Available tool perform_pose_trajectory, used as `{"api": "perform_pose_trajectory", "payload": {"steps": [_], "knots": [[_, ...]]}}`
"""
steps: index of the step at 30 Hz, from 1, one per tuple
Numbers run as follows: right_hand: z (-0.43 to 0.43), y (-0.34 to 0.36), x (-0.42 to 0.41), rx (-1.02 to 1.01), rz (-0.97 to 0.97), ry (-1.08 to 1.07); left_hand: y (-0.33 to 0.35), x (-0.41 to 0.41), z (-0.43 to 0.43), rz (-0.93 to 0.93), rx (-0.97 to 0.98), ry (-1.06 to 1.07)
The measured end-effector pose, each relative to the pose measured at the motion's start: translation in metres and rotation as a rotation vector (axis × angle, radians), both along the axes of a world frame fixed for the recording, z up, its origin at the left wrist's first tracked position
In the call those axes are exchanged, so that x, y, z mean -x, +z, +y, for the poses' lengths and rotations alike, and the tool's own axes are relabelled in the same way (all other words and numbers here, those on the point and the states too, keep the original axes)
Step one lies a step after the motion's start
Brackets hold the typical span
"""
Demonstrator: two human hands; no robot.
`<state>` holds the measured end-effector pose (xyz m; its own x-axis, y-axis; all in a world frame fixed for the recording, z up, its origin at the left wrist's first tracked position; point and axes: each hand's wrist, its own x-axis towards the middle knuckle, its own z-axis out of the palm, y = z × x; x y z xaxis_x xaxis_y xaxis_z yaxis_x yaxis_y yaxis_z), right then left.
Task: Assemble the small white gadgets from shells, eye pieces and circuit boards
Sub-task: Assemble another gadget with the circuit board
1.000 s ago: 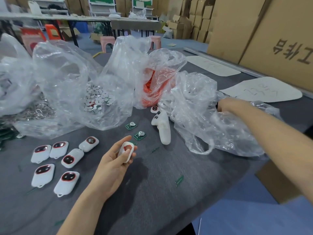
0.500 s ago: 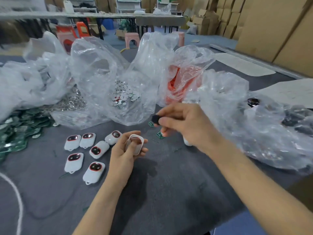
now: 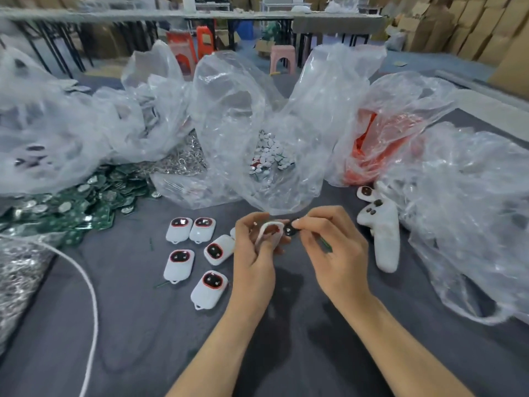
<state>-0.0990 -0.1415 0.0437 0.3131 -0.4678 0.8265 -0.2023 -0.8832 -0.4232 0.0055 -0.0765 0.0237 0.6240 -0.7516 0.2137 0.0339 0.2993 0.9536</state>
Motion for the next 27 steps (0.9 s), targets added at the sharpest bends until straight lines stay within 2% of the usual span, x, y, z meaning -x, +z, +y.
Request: {"api": "perform_pose_trajectory", "payload": {"steps": [3, 6, 14, 16, 21, 27], "knots": [[0.004, 0.001, 0.006, -0.026, -0.063, 0.021, 0.002, 0.003, 0.000, -0.028, 0.005, -0.024], [0.008, 0.003, 0.011, -0.012, -0.106, 0.045, 0.002, 0.002, -0.001, 0.024, 0.014, -0.023], [0.015, 0.003, 0.008, -0.145, -0.094, 0.153, 0.005, 0.002, -0.001, 0.070, 0.015, -0.054], [0.015, 0.003, 0.008, -0.240, -0.085, 0.200, 0.004, 0.002, -0.001, 0.072, -0.009, -0.059], [0.018, 0.003, 0.003, -0.737, -0.221, 0.325, 0.001, -0.001, -0.002, 0.029, -0.062, -0.045], [0.016, 0.004, 0.001, -0.848, -0.318, 0.346, -0.001, -0.003, -0.002, 0.026, -0.083, -0.030]]}}
